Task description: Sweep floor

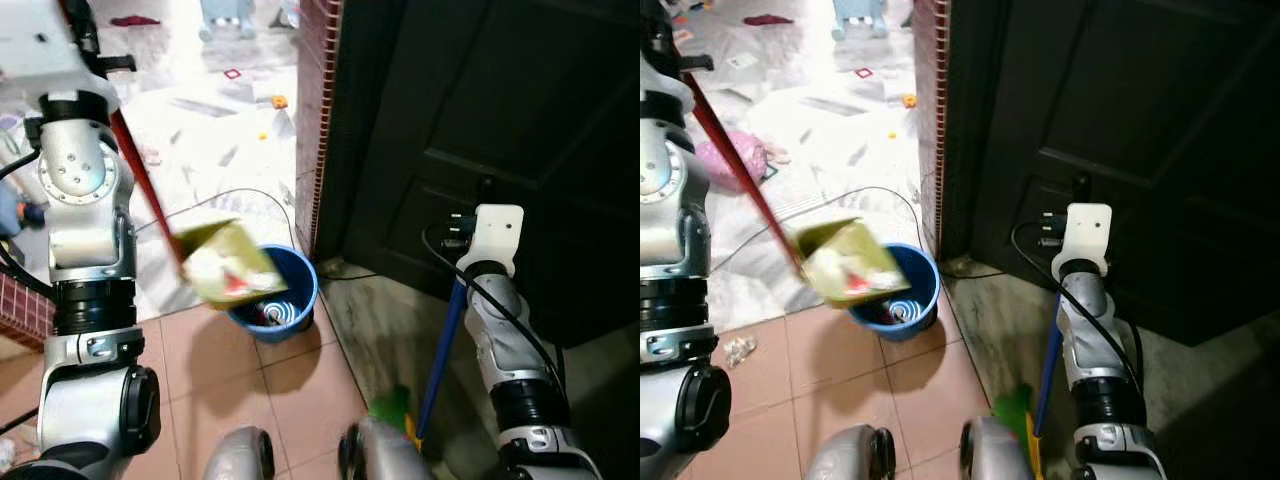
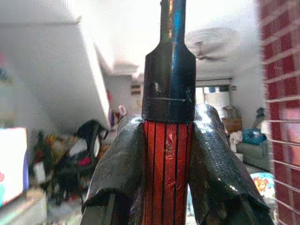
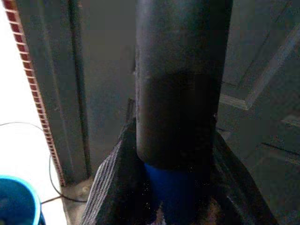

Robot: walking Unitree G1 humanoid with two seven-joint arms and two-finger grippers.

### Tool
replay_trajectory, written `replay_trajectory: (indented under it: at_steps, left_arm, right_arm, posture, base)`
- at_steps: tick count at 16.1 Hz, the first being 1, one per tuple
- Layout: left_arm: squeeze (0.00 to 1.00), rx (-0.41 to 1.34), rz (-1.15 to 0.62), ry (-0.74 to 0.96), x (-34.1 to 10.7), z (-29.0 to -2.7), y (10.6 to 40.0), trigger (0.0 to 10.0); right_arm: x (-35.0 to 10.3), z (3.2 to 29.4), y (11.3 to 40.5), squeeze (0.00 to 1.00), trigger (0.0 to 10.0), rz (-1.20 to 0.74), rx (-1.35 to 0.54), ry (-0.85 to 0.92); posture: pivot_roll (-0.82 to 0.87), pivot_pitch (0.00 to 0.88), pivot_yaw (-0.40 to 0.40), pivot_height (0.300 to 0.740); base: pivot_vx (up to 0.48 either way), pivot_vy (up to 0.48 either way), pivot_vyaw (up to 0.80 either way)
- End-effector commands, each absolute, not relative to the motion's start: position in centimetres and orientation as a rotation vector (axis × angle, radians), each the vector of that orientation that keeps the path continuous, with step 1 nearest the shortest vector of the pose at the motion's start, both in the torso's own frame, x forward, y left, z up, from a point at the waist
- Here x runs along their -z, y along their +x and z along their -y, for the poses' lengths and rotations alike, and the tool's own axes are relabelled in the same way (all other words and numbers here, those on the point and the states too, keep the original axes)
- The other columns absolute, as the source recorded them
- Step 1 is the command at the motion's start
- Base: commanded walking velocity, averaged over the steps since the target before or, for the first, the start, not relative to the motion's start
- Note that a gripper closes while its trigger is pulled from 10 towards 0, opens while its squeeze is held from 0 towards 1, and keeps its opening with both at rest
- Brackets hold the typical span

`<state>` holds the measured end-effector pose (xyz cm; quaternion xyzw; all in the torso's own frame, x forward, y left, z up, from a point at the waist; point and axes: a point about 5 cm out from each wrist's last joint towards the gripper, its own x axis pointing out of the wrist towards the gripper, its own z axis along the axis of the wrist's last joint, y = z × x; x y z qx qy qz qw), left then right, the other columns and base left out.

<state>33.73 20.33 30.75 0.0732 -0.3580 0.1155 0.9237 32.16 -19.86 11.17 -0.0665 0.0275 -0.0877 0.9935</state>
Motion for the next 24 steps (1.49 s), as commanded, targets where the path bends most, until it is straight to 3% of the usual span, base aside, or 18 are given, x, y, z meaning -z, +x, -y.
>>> replay_trajectory:
  at_steps: [1, 6, 15, 19, 24]
  left_arm:
    - [0.0, -0.189, 0.842, 0.148, -32.2, -18.7, 33.0, 10.0]
    - [0.0, -0.055, 0.827, 0.198, -30.1, -15.3, 33.2, 10.0]
    - [0.0, -0.04, 0.885, 0.269, -30.7, -14.8, 32.8, 10.0]
    - [0.0, 0.142, 0.892, 0.331, -29.9, -12.2, 32.2, 10.0]
    - [0.0, 0.652, 0.864, 0.35, -26.9, -5.0, 29.4, 10.0]
  right_arm:
    - [-12.3, 20.4, 32.3, 0.0, 10.0, -0.008, 0.189, -0.145]
    - [-12.3, 20.5, 32.3, 0.0, 10.0, -0.007, 0.192, -0.146]
    - [-12.2, 20.7, 32.2, 0.0, 10.0, -0.014, 0.194, -0.148]
    - [-12.2, 20.5, 32.3, 0.0, 10.0, -0.015, 0.19, -0.144]
    - [-12.4, 20.4, 32.6, 0.0, 10.0, -0.007, 0.187, -0.139]
  posture:
    - [-0.09, 0.128, -0.006, 0.74]
    - [-0.09, 0.129, -0.005, 0.74]
    - [-0.09, 0.127, -0.008, 0.74]
    - [-0.09, 0.126, -0.01, 0.74]
    - [-0.08, 0.127, -0.008, 0.74]
  base:
    - [0.0, 0.0, 0.0]
    - [0.0, 0.0, 0.0]
    - [0.0, 0.0, 0.0]
    - [0.0, 0.0, 0.0]
    - [0.0, 0.0, 0.0]
